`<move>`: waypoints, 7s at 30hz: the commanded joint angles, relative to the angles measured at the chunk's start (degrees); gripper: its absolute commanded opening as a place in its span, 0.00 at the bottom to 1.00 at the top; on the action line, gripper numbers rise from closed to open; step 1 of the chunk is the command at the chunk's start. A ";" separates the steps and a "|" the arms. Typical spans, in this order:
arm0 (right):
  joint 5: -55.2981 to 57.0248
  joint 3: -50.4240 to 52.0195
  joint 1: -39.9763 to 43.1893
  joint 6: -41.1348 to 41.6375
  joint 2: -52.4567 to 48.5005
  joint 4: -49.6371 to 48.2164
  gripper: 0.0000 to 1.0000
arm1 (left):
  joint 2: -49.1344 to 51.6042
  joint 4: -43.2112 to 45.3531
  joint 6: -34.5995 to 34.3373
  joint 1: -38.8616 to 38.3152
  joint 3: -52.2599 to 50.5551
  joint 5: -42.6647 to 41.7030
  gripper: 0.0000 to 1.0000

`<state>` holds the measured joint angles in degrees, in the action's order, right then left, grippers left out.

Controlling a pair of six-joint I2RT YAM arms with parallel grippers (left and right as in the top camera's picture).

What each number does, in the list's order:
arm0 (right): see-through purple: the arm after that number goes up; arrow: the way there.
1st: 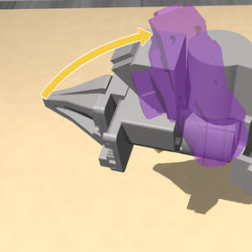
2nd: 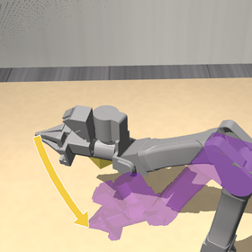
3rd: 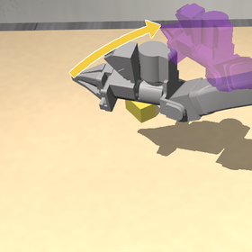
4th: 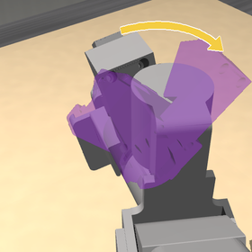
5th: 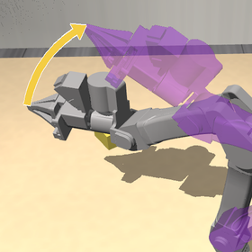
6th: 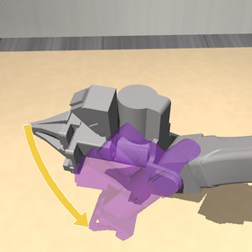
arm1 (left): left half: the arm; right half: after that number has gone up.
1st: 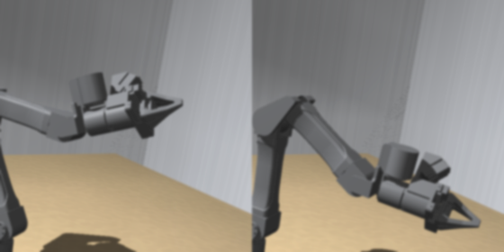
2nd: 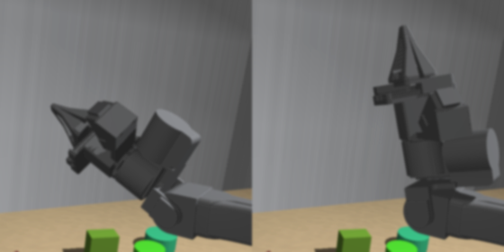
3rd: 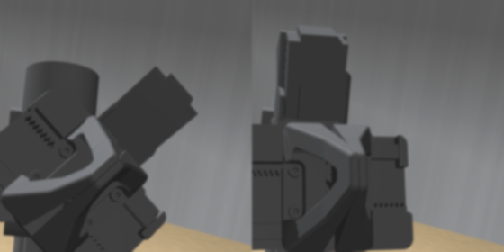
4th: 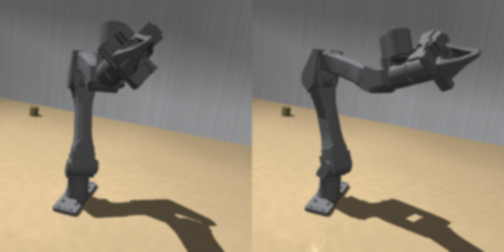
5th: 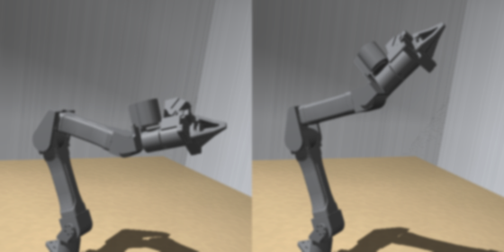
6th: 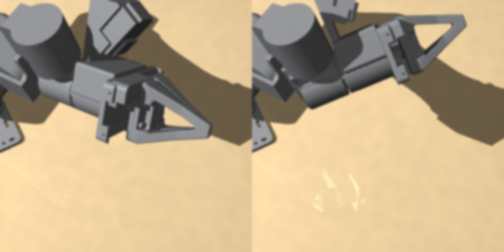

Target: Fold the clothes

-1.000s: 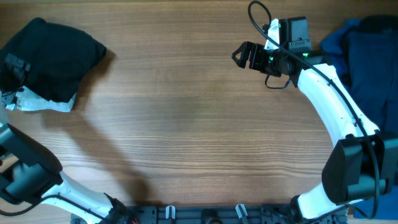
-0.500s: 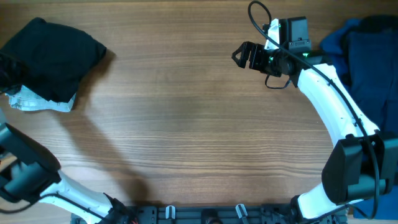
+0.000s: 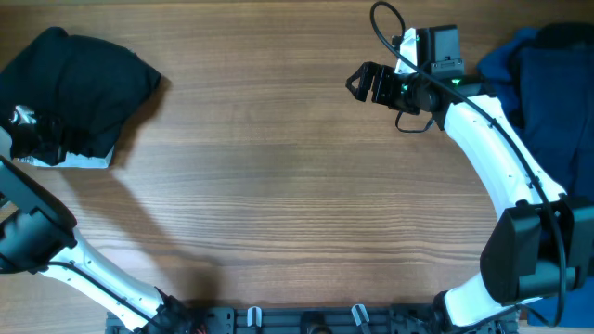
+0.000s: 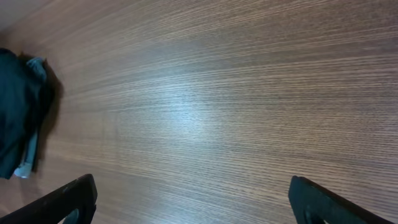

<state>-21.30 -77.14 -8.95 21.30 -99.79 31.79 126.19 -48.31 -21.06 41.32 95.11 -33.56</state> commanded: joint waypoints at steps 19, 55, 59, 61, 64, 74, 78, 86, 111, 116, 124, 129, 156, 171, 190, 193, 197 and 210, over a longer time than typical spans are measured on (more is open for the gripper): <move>24.57 -0.15 5.84 -0.31 0.15 -2.12 1.00 | -26.03 4.37 -6.64 -34.64 -0.66 10.71 0.41; 28.65 -0.15 5.49 -3.26 62.40 4.07 1.00 | -26.03 4.15 -6.60 -42.56 -0.66 17.59 1.00; 28.35 1.40 5.49 -4.17 73.31 9.77 1.00 | -26.03 4.15 -6.60 -42.56 -0.66 17.59 1.00; 27.74 4.07 5.49 -4.13 77.94 13.16 1.00 | -26.03 4.11 -6.60 -42.56 -0.66 17.62 1.00; 27.78 13.27 5.49 -1.42 84.21 12.13 1.00 | -26.03 3.96 -6.60 -42.56 -0.66 17.59 1.00; 26.97 57.92 5.49 7.41 97.00 -23.93 1.00 | -26.03 3.93 -6.60 -42.56 -0.66 17.59 1.00; 26.18 66.45 5.49 7.32 97.94 -33.53 1.00 | -26.03 3.93 -6.60 -42.56 -0.66 17.59 1.00; 24.26 75.82 5.49 7.04 99.60 -38.38 1.00 | -26.03 3.93 -6.60 -42.56 -0.66 17.59 1.00; 21.07 76.85 5.49 -4.63 98.82 -32.17 1.00 | -26.03 3.93 -6.60 -42.56 -0.66 17.59 1.00; 21.07 76.85 5.49 -4.61 98.82 -32.17 1.00 | -26.03 3.89 -6.38 -42.53 -0.66 17.62 1.00; 21.07 76.85 5.49 -4.61 98.82 -32.17 1.00 | -42.36 -2.32 -6.19 -42.56 -1.07 20.76 1.00; 21.07 76.85 5.49 -4.63 98.82 -32.17 1.00 | -64.43 -2.56 -6.23 -42.60 -11.96 20.79 1.00; 21.07 76.85 5.49 -4.63 98.66 -32.17 1.00 | -115.10 50.27 8.94 -42.60 -89.57 27.45 1.00; 21.07 76.85 5.49 -4.63 98.66 -32.17 1.00 | -124.80 44.37 20.48 -42.60 -94.79 27.87 1.00; 21.07 76.85 5.49 -4.61 98.66 -32.17 1.00 | -126.03 44.41 20.83 -42.60 -94.79 27.89 1.00; 21.07 76.85 5.49 -4.61 98.66 -32.17 1.00 | -126.03 44.41 20.83 -42.60 -94.79 27.89 1.00; 21.07 76.85 5.49 -4.61 98.66 -32.17 1.00 | -126.03 44.41 20.83 -42.60 -94.79 27.89 1.00; 21.07 76.85 5.49 -4.63 98.66 -32.17 1.00 | -126.03 44.41 20.83 -42.60 -94.77 27.89 1.00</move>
<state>0.43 -0.36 -3.29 17.63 -1.28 -0.21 0.82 -3.53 -1.50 -1.13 0.60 -6.22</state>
